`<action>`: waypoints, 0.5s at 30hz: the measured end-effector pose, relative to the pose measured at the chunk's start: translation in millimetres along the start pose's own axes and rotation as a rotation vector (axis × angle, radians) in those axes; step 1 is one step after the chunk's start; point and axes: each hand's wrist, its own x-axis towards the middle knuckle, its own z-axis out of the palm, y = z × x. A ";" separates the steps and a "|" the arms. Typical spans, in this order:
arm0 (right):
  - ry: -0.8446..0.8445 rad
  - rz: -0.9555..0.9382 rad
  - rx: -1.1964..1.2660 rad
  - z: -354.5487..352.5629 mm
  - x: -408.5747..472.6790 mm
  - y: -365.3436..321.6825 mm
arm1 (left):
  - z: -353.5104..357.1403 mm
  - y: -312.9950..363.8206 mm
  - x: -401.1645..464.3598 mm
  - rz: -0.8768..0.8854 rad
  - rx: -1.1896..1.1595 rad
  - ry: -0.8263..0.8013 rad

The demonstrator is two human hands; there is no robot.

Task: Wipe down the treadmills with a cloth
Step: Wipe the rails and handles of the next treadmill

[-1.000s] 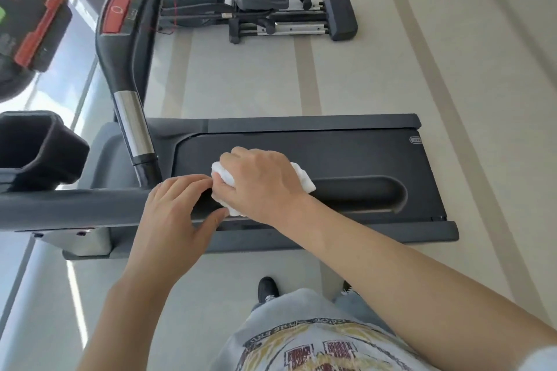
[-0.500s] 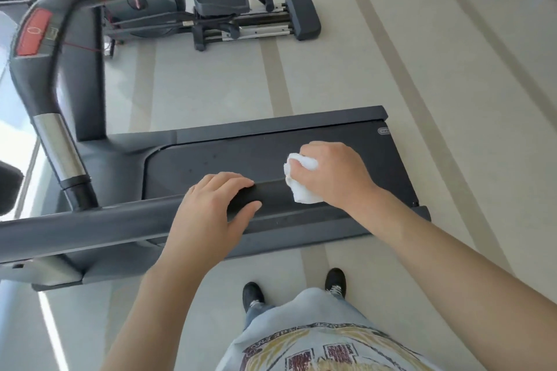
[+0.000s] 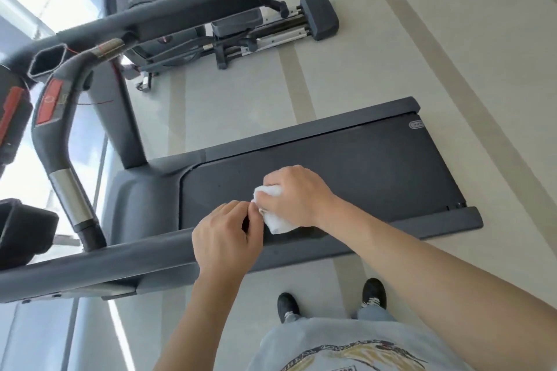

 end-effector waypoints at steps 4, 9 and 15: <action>-0.296 0.024 0.282 -11.6 19.6 12.5 | 4.9 2.3 -1.5 0.004 0.013 0.069; -0.029 -0.104 0.180 -13.9 -14.1 24.3 | 10.6 -0.6 -3.4 0.023 0.025 0.099; 0.410 -0.288 0.178 10.6 -57.3 56.8 | 14.2 0.0 -3.4 0.022 0.029 0.150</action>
